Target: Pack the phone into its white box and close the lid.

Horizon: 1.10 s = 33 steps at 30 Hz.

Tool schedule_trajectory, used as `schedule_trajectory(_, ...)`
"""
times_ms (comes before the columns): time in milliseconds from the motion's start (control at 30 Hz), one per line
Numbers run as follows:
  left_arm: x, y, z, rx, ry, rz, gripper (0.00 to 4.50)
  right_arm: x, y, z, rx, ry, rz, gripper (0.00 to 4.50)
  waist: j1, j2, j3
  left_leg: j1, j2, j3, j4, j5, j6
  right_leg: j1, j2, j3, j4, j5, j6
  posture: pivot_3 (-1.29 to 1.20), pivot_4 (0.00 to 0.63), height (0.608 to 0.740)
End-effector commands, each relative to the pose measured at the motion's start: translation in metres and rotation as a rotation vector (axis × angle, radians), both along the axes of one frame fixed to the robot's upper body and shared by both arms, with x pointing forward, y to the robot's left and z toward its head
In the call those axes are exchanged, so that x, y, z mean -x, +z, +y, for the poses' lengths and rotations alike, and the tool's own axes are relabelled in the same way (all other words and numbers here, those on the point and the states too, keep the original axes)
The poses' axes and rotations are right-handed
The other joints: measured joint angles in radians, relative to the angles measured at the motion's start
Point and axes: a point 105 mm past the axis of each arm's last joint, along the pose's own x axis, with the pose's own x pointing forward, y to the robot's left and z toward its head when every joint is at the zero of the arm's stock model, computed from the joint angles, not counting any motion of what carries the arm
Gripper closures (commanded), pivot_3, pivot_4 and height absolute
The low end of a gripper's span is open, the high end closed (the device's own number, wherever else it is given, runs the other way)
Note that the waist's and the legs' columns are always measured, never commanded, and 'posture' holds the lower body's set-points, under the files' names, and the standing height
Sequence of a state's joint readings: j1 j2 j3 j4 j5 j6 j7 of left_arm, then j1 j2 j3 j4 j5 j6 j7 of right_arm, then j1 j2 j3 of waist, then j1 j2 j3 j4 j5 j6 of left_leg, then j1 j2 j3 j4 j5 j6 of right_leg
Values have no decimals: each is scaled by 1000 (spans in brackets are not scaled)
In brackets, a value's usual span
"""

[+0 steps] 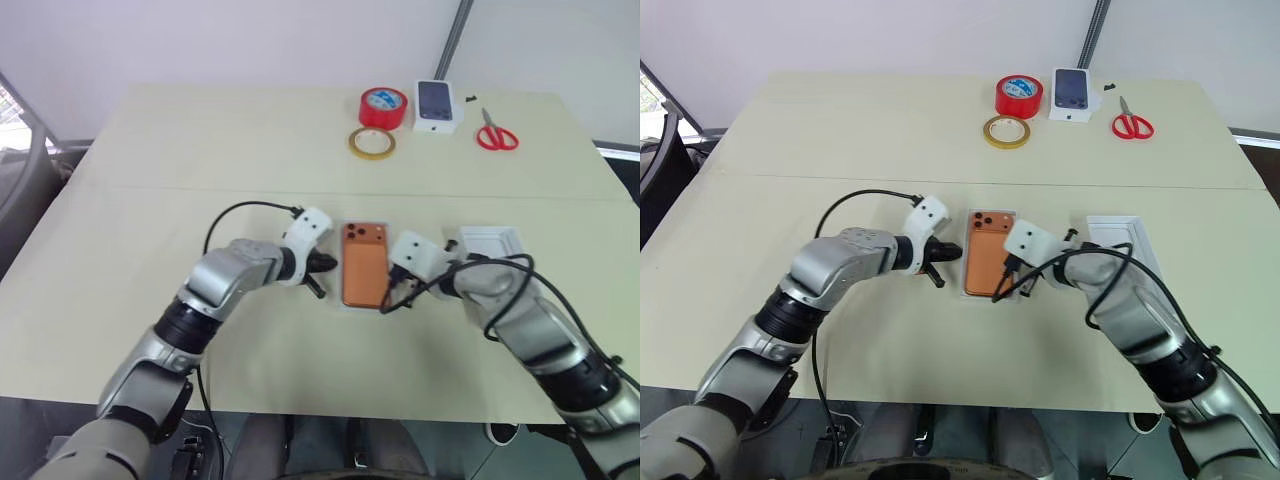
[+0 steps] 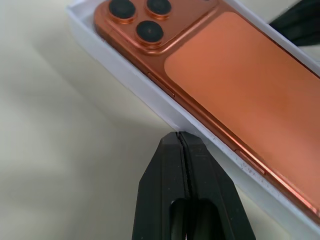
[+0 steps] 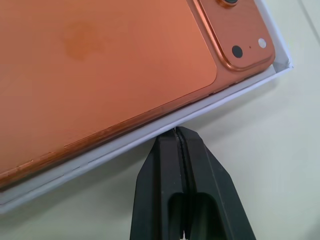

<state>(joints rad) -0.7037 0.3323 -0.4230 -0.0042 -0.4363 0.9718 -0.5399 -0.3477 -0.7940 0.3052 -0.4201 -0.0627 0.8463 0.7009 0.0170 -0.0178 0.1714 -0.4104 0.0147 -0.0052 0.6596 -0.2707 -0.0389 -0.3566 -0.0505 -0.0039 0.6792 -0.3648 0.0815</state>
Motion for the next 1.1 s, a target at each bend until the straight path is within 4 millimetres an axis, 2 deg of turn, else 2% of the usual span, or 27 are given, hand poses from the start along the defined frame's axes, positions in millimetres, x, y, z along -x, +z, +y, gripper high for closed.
schedule_trajectory(33, 24, 14, -44, 66, -186, 4, 4458, 19, 10, 5, -15, 67, 1, 4500, -2, 0, 0, 0, 0, 0, 1, 0, 0, 0, 0, 0, 0, 0, 0, 0, 150, 740)
schedule_trajectory(100, 29, 14, -56, 68, -218, 20, 4458, 30, 8, -6, 9, 46, 22, 4500, -3, 1, 0, 0, 0, 0, 1, -1, 1, 0, 0, 0, 0, 0, 0, 0, 150, 740)
schedule_trajectory(267, 38, 11, -71, 68, -270, 45, 4458, 43, 6, -29, 38, -35, 46, 4500, -5, 1, 0, 0, 1, 0, 1, -1, 1, 0, 1, 0, 1, 0, 0, 0, 150, 740)
schedule_trajectory(500, 40, 9, -70, 76, -269, 75, 4458, 47, 6, -45, 59, -92, 41, 4500, -4, 1, 0, 0, 1, 0, 2, -1, 1, 1, 1, 0, 1, 0, 0, 0, 150, 740)
schedule_trajectory(700, 27, 10, -55, 69, -204, 68, 4458, 47, 14, -58, 77, -122, 19, 4500, -4, 1, 0, 0, 1, 0, 2, -1, 1, 1, 1, 0, 1, 0, 0, 0, 150, 740)
schedule_trajectory(833, 12, 20, -30, 87, -121, 41, 4458, 49, 28, -67, 87, -103, -23, 4500, -7, 1, 0, 0, 1, 0, 2, -1, 1, 0, 1, 0, 1, 0, 0, 0, 150, 740)
schedule_trajectory(933, 1, 35, -3, 137, -58, -5, 4458, 55, 44, -70, -19, -127, 14, 4500, -9, 2, 0, 1, 2, 0, 2, -1, 1, 0, 2, 0, 1, 0, 0, 0, 150, 740)
schedule_trajectory(1033, 0, 39, 19, 122, -46, -86, 4500, 58, 53, -70, -125, -171, 68, 3619, -12, 2, 0, 1, 2, 0, 1, 0, 0, 1, 2, 0, 1, 0, 0, 0, 150, 740)
schedule_trajectory(1100, 6, 42, 26, 138, -94, -160, 4500, 51, 58, -77, -189, -278, 76, 2653, -10, 2, 0, 1, 2, 0, 1, 0, 0, 1, 2, 0, 1, 0, 0, 0, 150, 740)
